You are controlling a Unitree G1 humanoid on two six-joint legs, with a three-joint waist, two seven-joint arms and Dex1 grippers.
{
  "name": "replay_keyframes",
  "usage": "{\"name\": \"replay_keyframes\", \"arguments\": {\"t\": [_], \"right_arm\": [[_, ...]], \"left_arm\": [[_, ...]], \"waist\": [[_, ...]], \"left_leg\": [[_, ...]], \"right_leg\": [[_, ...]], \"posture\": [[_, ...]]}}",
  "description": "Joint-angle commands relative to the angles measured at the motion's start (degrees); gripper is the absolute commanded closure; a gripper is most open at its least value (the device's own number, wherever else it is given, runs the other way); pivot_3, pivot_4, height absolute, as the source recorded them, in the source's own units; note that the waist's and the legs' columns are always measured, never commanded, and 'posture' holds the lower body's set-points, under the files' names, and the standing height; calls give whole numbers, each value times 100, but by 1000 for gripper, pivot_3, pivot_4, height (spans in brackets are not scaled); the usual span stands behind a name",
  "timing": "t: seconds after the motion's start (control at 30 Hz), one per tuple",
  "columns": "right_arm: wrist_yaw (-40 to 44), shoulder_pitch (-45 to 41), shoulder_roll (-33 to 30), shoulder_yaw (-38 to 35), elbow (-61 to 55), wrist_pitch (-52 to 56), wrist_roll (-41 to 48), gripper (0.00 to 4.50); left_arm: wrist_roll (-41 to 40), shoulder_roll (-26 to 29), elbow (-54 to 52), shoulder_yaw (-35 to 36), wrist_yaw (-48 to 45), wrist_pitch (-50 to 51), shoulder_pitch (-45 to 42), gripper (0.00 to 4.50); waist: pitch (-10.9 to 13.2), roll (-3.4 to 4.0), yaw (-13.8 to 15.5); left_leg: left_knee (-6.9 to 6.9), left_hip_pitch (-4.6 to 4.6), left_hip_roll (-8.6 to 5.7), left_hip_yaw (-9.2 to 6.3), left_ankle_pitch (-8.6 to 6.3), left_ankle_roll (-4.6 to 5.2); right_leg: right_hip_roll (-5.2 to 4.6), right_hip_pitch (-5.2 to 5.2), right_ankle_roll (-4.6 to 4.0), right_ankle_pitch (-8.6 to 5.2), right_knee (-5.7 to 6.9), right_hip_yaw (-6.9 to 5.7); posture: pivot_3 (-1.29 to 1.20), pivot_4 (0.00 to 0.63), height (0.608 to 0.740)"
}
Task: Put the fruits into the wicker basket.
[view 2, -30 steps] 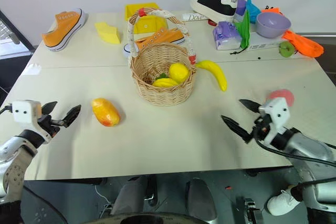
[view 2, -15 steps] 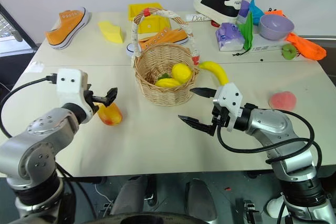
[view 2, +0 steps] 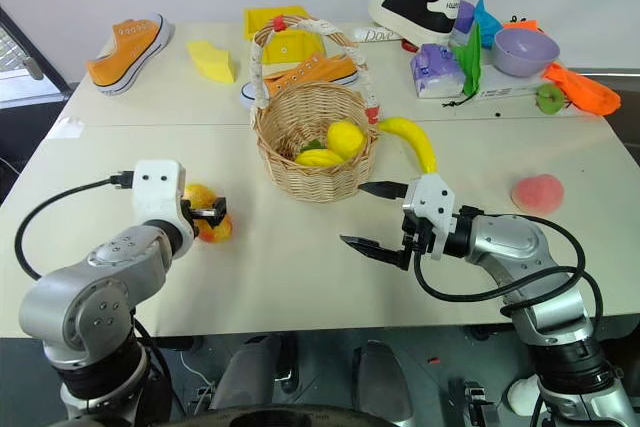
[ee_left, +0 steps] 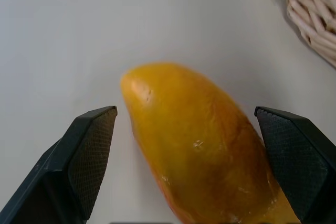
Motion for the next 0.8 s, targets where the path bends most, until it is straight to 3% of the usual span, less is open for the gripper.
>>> {"name": "replay_keyframes", "arguments": {"t": [0.03, 0.13, 0.23, 0.33, 0.37, 0.57, 0.7, 0.8], "right_arm": [[11, 15, 40, -14, -224, -105, 42, 32], [-15, 37, 67, 24, -230, -131, 3, 32], [-59, 22, 96, 52, -251, -131, -7, 0], [-94, 7, 109, 61, -259, -139, -7, 0], [-102, 6, 110, 63, -258, -145, -11, 0], [-158, -64, 135, 102, -245, -126, -18, 0], [-182, -200, 116, 57, -208, -52, 60, 0], [-169, -295, 75, -1, -191, 19, 124, 0]], "left_arm": [[110, -63, 82, 68, 235, 50, 46, 0], [70, -225, 200, 159, 246, 50, 51, 0], [138, -249, 231, 237, 265, 50, 71, 885], [135, -198, 241, 272, 245, 50, 67, 2165], [128, -170, 273, 291, 230, 50, 39, 2277], [130, 367, 210, 453, -178, 50, -424, 2291], [-456, 1507, -62, 734, -1685, -692, -757, 2291], [-1270, 2051, -271, 1136, -2942, -908, -683, 2291]], "waist": [[0, 0, -8], [0, 0, -15], [-1, 2, -25], [-1, 2, -21], [-1, 2, -20], [0, 1, -17], [2, -3, -8], [0, 0, -18]], "left_leg": [[0, 0, 0, 0, 0, 0], [-2, 2, 0, 0, 0, 0], [-2, 2, 2, 0, 0, -1], [-2, 3, 2, 0, 0, -1], [-2, 2, 2, 0, 0, -1], [-4, 1, 4, -1, 1, -3], [-2, -4, 0, 0, -1, -6], [-7, -3, 0, 3, -5, -27]], "right_leg": [[0, 0, 0, 0, -1, 0], [0, 0, -1, 0, -1, 0], [1, 0, -1, -1, -1, 0], [1, 0, -1, 0, -1, 0], [1, 0, -1, 0, -1, 0], [3, -5, -3, -1, 1, 0], [-1, -5, -3, -1, -2, -3], [-7, -6, -4, -1, -8, -2]], "posture": [[0, 150, 733], [0, 150, 733], [0, 150, 733], [0, 150, 733], [0, 150, 733], [0, 150, 733], [0, 150, 733], [0, 150, 733]]}}
